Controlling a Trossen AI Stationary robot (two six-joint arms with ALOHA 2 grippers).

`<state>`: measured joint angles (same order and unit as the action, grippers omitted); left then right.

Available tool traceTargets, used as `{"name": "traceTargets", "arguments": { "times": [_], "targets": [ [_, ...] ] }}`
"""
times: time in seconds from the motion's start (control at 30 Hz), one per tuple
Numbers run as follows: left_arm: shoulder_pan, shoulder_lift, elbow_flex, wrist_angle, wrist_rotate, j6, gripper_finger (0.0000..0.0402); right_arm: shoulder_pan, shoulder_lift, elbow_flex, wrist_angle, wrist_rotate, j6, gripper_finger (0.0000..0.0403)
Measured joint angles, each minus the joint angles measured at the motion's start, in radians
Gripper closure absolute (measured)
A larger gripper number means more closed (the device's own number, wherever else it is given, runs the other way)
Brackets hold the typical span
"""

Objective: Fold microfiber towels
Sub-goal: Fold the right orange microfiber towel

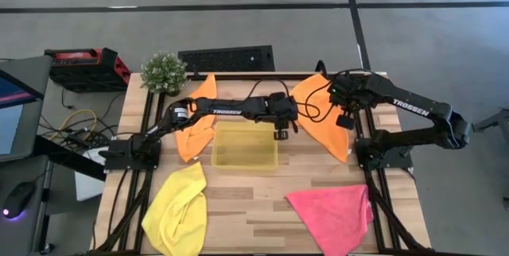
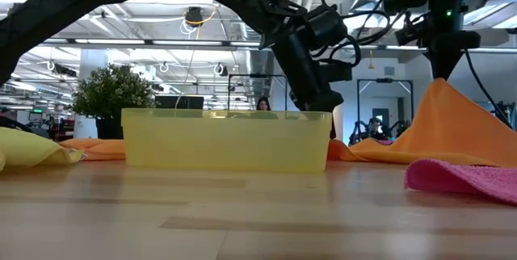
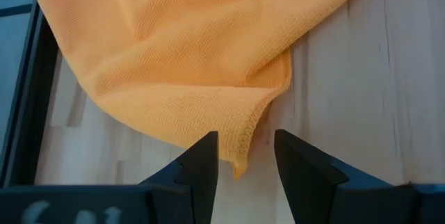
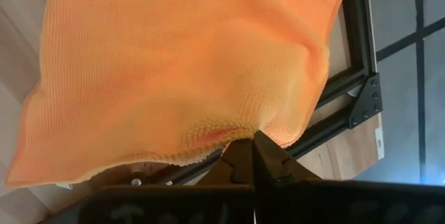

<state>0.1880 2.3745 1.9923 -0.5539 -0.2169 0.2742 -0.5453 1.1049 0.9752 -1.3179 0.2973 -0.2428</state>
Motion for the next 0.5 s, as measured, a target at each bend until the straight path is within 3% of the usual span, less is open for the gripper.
{"name": "traceTargets", "arguments": {
  "times": [0.3, 0.5],
  "targets": [
    [0.003, -0.003, 0.002, 0.021, -0.014, 0.002, 0.0267, 0.000, 0.000, 0.000, 0.025, 0.000, 0.000, 0.0400],
    [-0.009, 0.001, 0.019, 0.020, 0.030, -0.005, 0.0267, 0.000, 0.000, 0.000, 0.025, 0.000, 0.000, 0.0400]
  ]
}}
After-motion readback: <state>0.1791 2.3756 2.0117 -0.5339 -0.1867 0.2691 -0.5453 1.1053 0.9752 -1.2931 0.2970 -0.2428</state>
